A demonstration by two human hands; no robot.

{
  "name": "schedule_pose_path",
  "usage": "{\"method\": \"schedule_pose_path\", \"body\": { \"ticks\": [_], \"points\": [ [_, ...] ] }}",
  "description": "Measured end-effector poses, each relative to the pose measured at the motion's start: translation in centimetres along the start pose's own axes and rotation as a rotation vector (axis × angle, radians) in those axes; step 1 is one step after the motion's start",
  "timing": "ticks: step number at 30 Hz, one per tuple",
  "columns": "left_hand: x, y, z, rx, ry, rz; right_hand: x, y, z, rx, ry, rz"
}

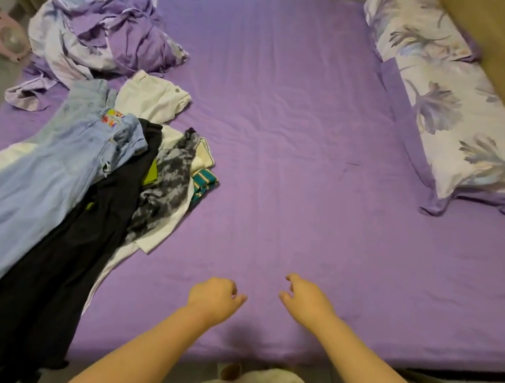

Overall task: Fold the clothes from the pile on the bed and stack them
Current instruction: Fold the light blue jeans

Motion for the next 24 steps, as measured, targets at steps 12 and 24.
{"method": "schedule_pose_path", "body": {
  "ticks": [12,24],
  "points": [
    [-0.7,-2.3,0.5,0.197,-0.260,0.093,-6.7,-3.8,-4.3,0.305,-0.318,-0.138],
    [0.5,-8.0,-9.2,0.312,-0.411,0.223,-10.1,-6.2,-17.2,0.388,-0.518,-0.099]
  ]
}}
Point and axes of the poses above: each hand's wrist, its own x-axis away from the middle knuckle, its own y-axis out of the palm, z = x × y, the point moved 10 cm from there along -x, towards the middle knuckle, and after that the axes turned 7 degrees about x, right-handed, at the moved point
